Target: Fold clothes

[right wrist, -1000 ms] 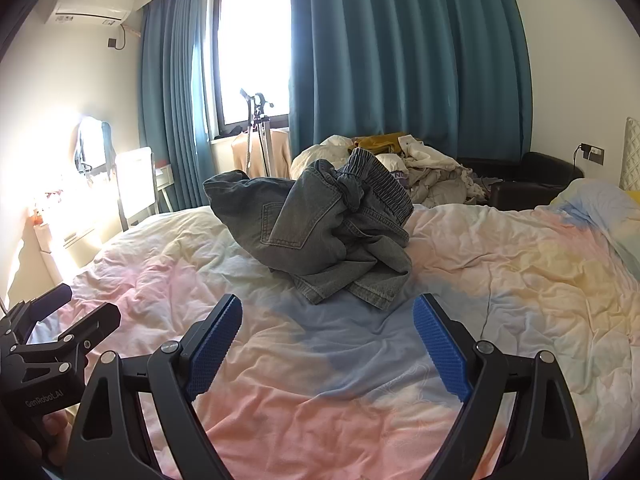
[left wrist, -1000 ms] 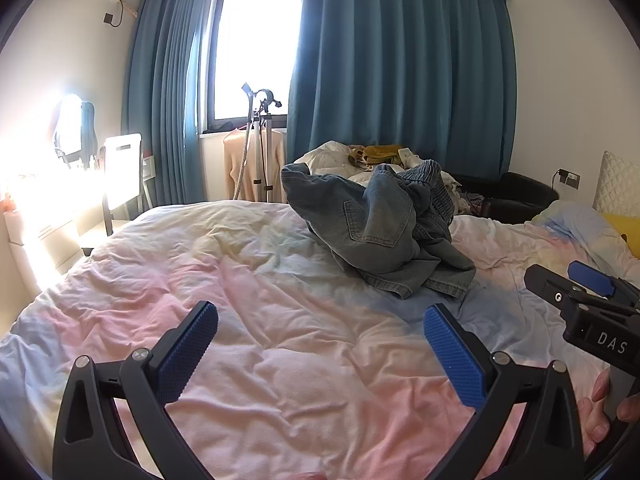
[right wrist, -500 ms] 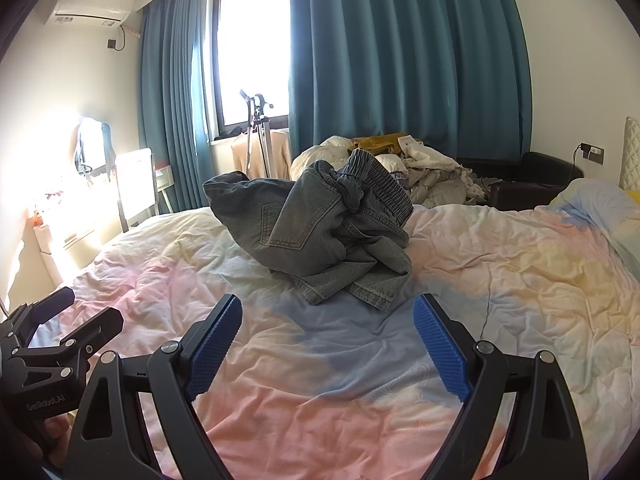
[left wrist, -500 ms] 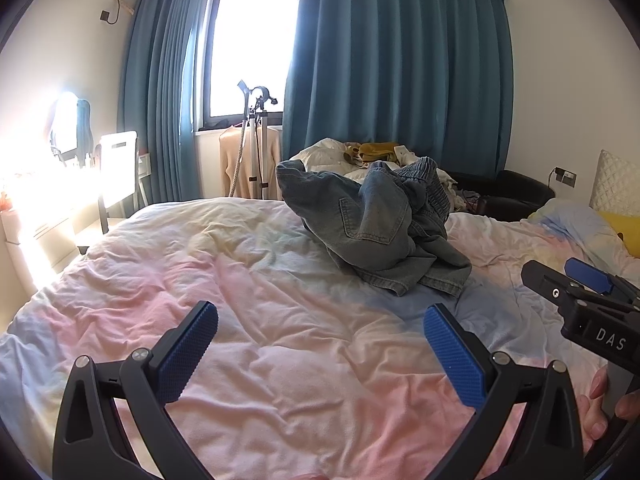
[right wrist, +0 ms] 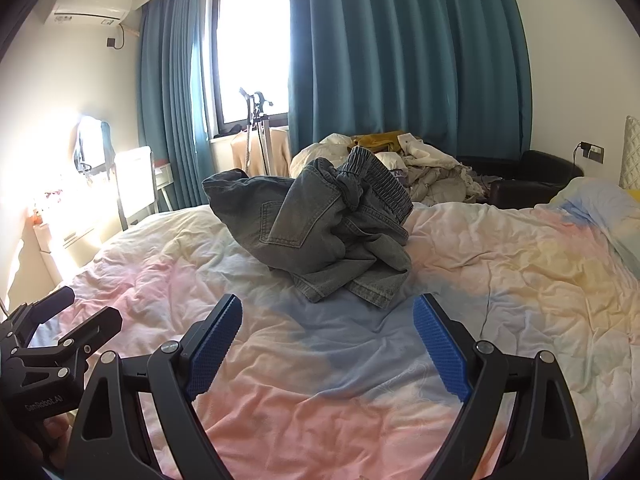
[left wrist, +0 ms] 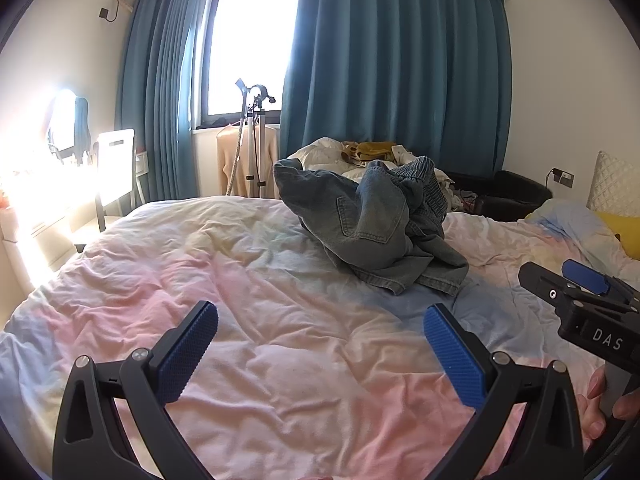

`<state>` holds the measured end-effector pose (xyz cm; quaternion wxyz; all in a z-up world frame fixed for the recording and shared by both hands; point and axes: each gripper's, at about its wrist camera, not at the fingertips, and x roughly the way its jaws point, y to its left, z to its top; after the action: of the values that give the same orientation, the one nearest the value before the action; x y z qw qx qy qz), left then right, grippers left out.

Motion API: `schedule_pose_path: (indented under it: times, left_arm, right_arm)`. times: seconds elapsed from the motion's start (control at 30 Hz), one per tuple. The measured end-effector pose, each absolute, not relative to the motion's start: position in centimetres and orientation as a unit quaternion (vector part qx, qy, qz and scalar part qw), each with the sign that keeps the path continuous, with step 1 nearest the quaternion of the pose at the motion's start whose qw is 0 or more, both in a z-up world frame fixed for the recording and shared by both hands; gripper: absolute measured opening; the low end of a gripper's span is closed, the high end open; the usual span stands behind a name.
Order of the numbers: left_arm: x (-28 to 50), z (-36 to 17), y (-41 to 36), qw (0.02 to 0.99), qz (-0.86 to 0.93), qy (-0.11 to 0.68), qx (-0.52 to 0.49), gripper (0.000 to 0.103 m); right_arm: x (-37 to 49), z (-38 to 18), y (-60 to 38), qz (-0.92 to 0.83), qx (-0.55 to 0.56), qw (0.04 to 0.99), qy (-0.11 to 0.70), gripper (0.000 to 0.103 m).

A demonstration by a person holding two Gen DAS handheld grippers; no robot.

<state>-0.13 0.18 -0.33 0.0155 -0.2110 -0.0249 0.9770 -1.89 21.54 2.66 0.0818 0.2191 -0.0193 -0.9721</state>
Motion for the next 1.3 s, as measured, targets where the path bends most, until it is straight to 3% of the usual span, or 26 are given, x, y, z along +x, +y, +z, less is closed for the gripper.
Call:
schedule_pose_path:
  times: [0.37, 0.83, 1.03, 1.27, 1.3]
  left_arm:
    - [-3.8, 1.0, 0.3, 0.049, 0.976, -0.05, -0.208, 0.103]
    - [-21.2, 5.6, 8.8, 0.17, 0.957, -0.023, -0.232, 0.103]
    - [-28.0, 5.1, 14.4, 0.178, 0.954, 0.019, -0.24, 0.102]
    - [-34.6, 3.2, 17.8, 0.151, 0.952, 0.041, -0.263, 0.078]
    - [-35.2, 3.0, 18.1, 0.145, 0.952, 0.045, -0.264, 0.07]
  right_arm:
    - [-3.0, 2.5, 23.8, -0.971, 0.229, 0.04, -0.055, 0.089]
    - [-7.4, -0.7, 27.5, -0.954, 0.268, 0.017, -0.136, 0.089]
    - [-9.6, -2.6, 29.1, -0.945, 0.285, 0.001, -0.163, 0.089]
    - [-11.7, -5.4, 31.4, -0.928, 0.307, -0.007, -0.212, 0.089]
    - [-12.0, -5.7, 31.7, -0.925, 0.311, -0.006, -0.219, 0.089]
